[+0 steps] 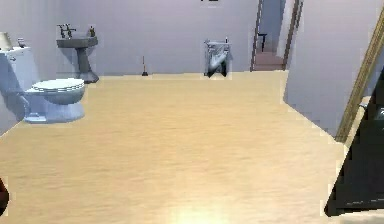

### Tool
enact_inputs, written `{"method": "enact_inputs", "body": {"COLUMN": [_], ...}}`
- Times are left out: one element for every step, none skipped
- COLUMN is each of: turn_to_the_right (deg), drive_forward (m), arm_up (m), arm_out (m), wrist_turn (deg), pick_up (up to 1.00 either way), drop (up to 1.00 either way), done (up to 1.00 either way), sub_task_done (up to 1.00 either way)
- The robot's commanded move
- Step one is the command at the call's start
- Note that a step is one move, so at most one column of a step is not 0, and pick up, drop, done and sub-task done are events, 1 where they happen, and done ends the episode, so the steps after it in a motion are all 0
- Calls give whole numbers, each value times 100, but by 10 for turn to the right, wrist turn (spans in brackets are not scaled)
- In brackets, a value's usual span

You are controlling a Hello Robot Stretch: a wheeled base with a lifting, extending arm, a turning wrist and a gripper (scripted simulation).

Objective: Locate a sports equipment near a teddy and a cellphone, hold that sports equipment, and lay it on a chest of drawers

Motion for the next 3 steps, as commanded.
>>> {"method": "enact_inputs", "body": {"turn_to_the_right": [150, 0, 0], "drive_forward": [0, 100, 100], "arm_up": [0, 0, 0], "arm_out": [0, 0, 0], "wrist_turn": [0, 0, 0], "pick_up": [0, 0, 0], "drop": [0, 0, 0], "done": [0, 0, 0], "sub_task_done": [0, 0, 0]}}
